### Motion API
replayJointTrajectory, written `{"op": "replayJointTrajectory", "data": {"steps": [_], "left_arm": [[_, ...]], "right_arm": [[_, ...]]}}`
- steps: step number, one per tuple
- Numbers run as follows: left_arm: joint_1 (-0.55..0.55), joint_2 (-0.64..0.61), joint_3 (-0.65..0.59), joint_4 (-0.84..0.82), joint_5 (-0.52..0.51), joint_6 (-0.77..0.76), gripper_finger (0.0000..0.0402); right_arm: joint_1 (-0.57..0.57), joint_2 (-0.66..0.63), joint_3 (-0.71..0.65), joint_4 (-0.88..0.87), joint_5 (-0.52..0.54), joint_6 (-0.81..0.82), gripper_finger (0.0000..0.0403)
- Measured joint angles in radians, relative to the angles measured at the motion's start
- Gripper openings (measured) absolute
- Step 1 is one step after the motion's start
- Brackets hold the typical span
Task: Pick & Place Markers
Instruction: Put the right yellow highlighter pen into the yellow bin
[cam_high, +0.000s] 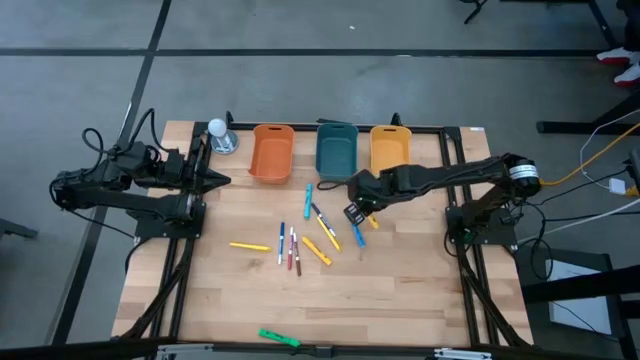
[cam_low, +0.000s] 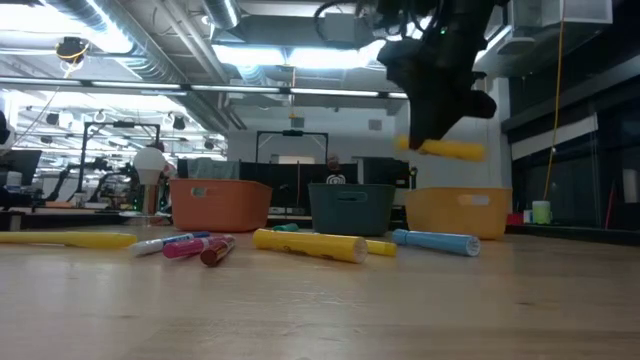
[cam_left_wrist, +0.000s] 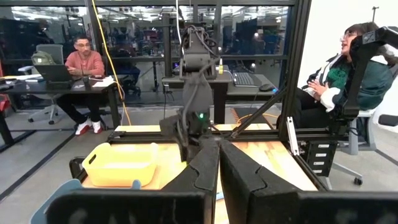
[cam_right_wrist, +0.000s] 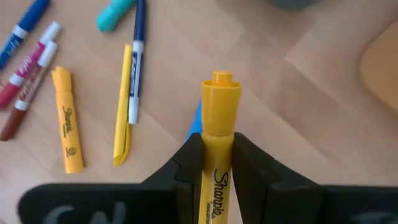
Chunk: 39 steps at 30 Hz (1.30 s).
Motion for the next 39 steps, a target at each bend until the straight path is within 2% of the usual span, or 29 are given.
{"op": "replayJointTrajectory", "data": {"steps": [12, 39], "left_arm": [[0.000, 0.000, 0.000, 0.000, 0.000, 0.000, 0.0012], [0.000, 0.000, 0.000, 0.000, 0.000, 0.000, 0.0009]], "right_arm": [[-0.061, -0.100, 0.032, -0.020, 0.042, -0.103, 0.0065], [-0.167, -0.103, 0.327, -0.142, 0.196, -0.368, 0.0065]]}}
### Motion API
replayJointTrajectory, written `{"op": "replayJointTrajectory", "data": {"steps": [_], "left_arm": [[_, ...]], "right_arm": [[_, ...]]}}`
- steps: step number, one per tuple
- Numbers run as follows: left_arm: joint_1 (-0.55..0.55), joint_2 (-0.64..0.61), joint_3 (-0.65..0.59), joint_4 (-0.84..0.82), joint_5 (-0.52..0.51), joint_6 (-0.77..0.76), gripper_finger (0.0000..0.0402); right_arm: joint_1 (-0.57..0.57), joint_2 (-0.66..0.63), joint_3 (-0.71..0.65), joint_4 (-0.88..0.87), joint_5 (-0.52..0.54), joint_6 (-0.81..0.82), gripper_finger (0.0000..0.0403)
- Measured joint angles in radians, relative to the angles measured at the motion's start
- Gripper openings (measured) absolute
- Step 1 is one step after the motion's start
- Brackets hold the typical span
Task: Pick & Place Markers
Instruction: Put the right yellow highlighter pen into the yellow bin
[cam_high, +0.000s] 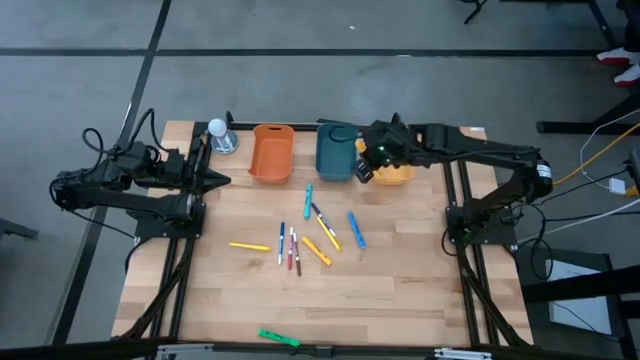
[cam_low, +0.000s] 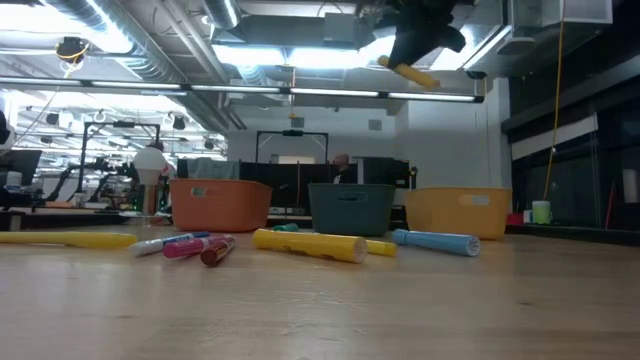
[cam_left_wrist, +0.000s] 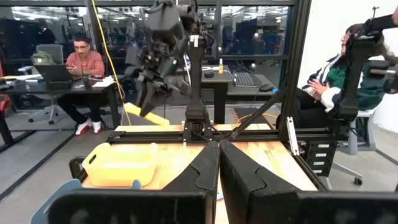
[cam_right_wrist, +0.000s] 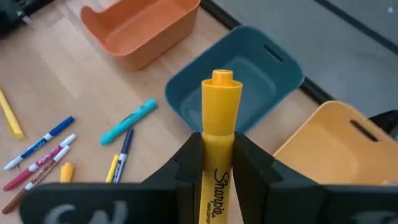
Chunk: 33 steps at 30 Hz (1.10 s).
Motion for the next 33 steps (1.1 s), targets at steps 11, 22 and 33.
{"op": "replayJointTrajectory", "data": {"steps": [11, 22, 33], "left_arm": [[0.000, 0.000, 0.000, 0.000, 0.000, 0.000, 0.0008], [0.000, 0.000, 0.000, 0.000, 0.000, 0.000, 0.0011], [0.000, 0.000, 0.000, 0.000, 0.000, 0.000, 0.0013]], "right_arm": [[-0.022, 0.000, 0.130, -0.045, 0.056, -0.085, 0.0065], [-0.063, 0.000, 0.270, -0.082, 0.119, -0.169, 0.0065], [-0.120, 0.000, 0.322, -0.099, 0.159, -0.225, 0.0065]]}}
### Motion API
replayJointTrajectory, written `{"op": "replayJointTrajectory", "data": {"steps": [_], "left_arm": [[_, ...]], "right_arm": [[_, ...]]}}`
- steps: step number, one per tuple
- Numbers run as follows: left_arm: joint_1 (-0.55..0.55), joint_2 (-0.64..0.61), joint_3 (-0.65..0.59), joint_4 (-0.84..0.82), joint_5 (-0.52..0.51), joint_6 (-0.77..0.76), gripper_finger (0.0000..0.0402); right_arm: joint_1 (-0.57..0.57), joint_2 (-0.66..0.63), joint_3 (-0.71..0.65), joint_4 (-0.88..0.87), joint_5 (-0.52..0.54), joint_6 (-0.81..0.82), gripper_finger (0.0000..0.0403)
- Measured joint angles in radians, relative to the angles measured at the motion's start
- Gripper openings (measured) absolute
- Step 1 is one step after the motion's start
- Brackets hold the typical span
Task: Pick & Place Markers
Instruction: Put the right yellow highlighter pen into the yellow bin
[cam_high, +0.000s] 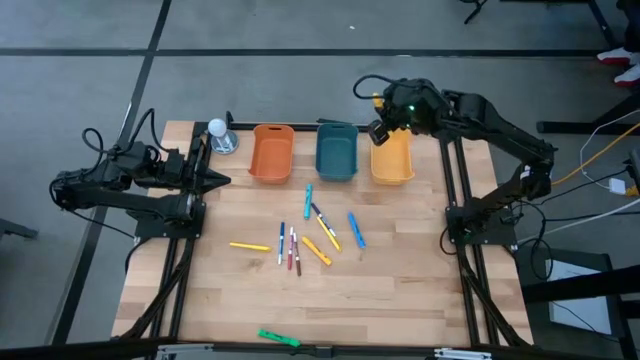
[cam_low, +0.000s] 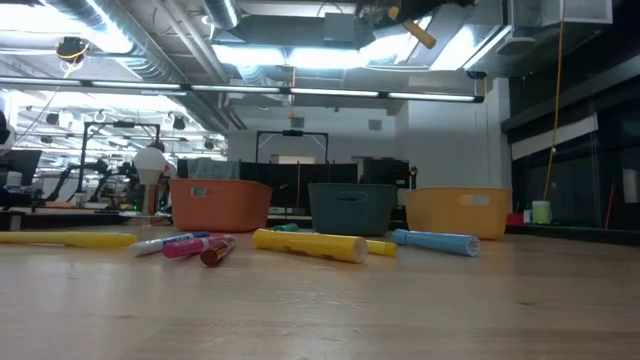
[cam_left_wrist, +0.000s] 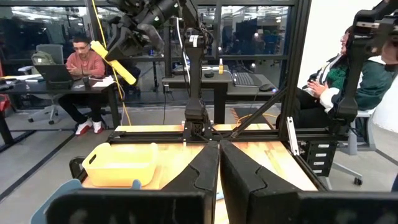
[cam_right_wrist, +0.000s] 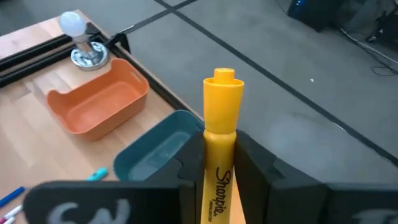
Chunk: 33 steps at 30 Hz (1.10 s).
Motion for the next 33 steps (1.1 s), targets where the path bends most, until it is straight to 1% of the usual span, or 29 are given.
{"op": "replayJointTrajectory", "data": {"steps": [12, 23, 33], "left_arm": [[0.000, 0.000, 0.000, 0.000, 0.000, 0.000, 0.0011], [0.000, 0.000, 0.000, 0.000, 0.000, 0.000, 0.0008], [0.000, 0.000, 0.000, 0.000, 0.000, 0.000, 0.0011]], "right_arm": [[-0.147, 0.000, 0.000, -0.006, 0.000, -0.075, 0.0065], [-0.314, 0.000, 0.000, -0.058, 0.000, -0.076, 0.0065], [-0.419, 0.000, 0.000, -0.079, -0.001, -0.069, 0.0065]]}}
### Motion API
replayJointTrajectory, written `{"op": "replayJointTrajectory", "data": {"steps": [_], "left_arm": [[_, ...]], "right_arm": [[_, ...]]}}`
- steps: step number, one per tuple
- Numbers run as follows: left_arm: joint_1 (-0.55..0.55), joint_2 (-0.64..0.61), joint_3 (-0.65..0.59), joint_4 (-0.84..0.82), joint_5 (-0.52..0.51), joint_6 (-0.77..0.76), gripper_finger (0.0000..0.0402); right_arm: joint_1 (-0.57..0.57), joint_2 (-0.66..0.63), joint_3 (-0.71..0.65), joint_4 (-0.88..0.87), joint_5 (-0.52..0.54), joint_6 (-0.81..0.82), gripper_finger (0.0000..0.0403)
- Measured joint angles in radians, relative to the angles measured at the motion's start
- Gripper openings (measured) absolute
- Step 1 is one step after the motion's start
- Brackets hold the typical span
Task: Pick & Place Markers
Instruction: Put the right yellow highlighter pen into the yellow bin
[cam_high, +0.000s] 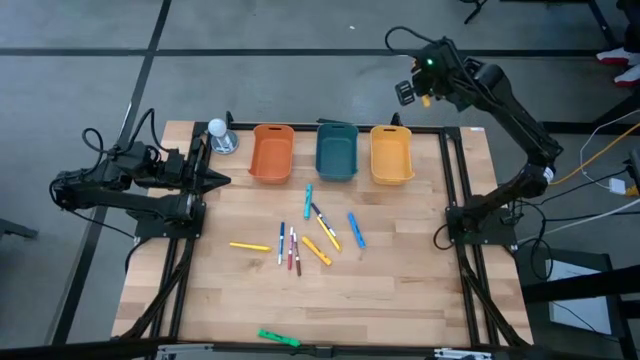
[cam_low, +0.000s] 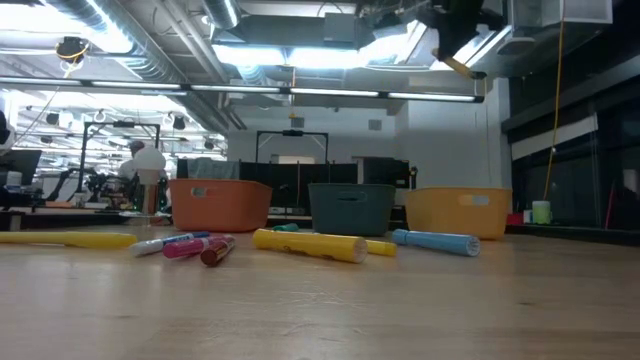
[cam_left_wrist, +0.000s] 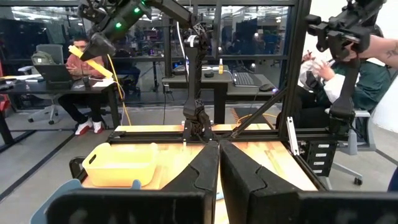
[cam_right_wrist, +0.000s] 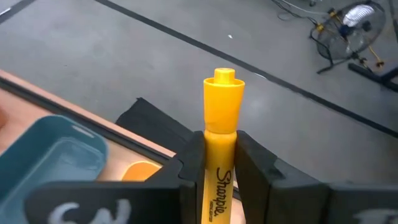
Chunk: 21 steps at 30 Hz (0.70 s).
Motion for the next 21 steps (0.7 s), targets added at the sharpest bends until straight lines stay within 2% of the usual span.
{"op": "replayJointTrajectory", "data": {"steps": [15, 21], "left_arm": [[0.000, 0.000, 0.000, 0.000, 0.000, 0.000, 0.0011], [0.000, 0.000, 0.000, 0.000, 0.000, 0.000, 0.0009]], "right_arm": [[-0.070, 0.000, 0.000, -0.042, -0.012, 0.065, 0.0065], [-0.070, -0.001, -0.001, -0.076, -0.080, 0.135, 0.0065]]}}
